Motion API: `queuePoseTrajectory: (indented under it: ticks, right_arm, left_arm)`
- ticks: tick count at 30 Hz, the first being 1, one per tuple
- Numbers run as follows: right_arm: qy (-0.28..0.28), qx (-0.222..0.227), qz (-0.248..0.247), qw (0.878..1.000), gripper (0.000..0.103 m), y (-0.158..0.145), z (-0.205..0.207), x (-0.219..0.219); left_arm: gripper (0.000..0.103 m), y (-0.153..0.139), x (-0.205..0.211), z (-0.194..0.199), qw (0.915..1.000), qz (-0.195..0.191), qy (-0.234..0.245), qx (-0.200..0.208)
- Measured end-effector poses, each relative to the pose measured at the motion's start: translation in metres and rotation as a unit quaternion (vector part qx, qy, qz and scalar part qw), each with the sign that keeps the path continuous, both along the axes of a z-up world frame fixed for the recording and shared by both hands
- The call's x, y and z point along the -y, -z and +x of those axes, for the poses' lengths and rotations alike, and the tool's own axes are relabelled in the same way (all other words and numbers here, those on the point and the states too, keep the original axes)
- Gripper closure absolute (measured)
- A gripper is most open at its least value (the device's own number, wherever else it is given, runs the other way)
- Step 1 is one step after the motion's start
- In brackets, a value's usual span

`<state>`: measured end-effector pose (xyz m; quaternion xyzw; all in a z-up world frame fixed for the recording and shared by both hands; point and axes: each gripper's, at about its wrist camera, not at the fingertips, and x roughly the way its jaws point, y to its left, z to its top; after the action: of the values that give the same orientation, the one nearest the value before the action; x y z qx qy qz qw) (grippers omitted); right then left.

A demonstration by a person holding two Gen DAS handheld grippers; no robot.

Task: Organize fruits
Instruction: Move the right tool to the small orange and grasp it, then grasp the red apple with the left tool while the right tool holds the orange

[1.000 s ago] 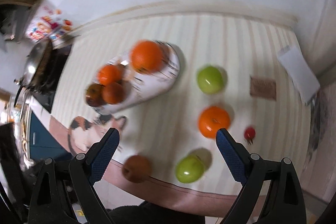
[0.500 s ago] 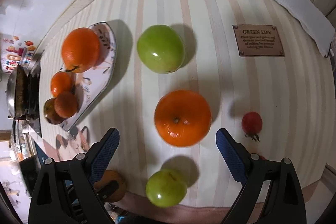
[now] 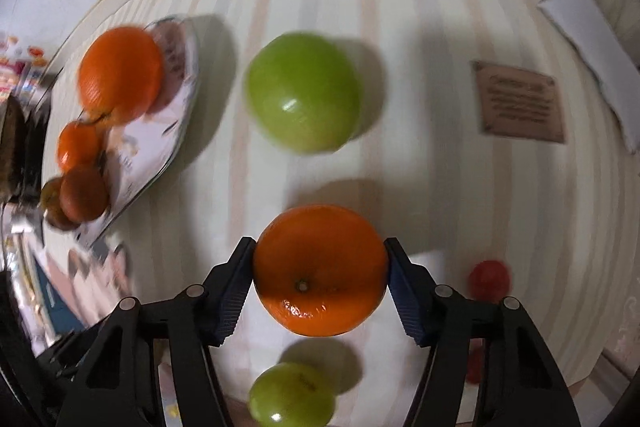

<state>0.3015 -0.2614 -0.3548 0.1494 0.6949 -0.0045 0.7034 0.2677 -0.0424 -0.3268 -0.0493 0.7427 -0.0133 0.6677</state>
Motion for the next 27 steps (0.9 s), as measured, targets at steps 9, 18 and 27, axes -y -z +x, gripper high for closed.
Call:
queuePoseTrajectory:
  ticks: [9,18,27]
  right_arm:
    - [-0.036,0.012,-0.023,0.999,0.037,0.002,-0.002,-0.021]
    - [-0.045,0.053,0.029,0.997,0.037,-0.025,0.006,-0.048]
    - [-0.053,0.043,0.045,0.997,0.037,-0.014,0.026,-0.061]
  left_arm:
    - [0.045,-0.011,0.010,0.001,0.9996,0.004,0.008,0.027]
    - [0.064,-0.068,0.014,0.036,0.9963,-0.011,0.031,0.079]
    - [0.044,-0.048,0.008,0.063,0.9984,-0.039,0.023,0.033]
